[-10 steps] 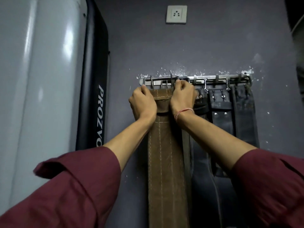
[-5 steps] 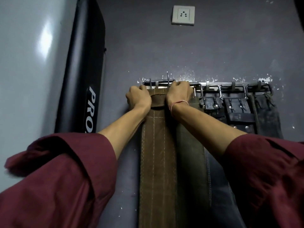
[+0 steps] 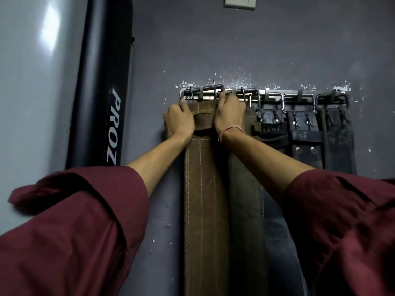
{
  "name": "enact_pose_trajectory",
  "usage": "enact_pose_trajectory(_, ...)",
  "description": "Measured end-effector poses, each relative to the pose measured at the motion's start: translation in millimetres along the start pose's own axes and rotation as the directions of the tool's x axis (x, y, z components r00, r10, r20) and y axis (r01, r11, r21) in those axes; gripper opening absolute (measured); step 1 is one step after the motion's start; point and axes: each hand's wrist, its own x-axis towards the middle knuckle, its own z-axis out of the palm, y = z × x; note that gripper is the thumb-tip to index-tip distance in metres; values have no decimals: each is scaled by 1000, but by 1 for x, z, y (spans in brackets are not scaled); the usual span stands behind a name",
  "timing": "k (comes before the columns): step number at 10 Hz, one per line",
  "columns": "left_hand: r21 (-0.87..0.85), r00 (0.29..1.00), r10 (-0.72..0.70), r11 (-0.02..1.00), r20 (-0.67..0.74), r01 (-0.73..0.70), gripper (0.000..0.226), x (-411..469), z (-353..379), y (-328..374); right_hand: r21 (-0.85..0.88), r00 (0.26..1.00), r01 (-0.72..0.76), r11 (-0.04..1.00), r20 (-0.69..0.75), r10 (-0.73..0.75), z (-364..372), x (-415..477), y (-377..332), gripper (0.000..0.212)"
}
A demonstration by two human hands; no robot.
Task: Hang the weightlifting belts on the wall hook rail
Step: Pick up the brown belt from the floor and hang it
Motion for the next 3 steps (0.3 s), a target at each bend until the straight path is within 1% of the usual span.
enact_pose_trajectory(1,-14,1000,-16,1000,-17,16,56,-24,-8,-3,80,1000,20,997,6,-20,-7,-20,5,40)
enact_pose_trajectory(2,-38,999,-51,998,-10,50,52,-54,-14,-6,203,999,42,978,-13,-40,-12,-45,14,37)
enact_pose_trajectory(3,20,1000,23,1000,12,-23,46,-89,-23,-21,209,999,-18,978,34,11,-26,-74,31,35)
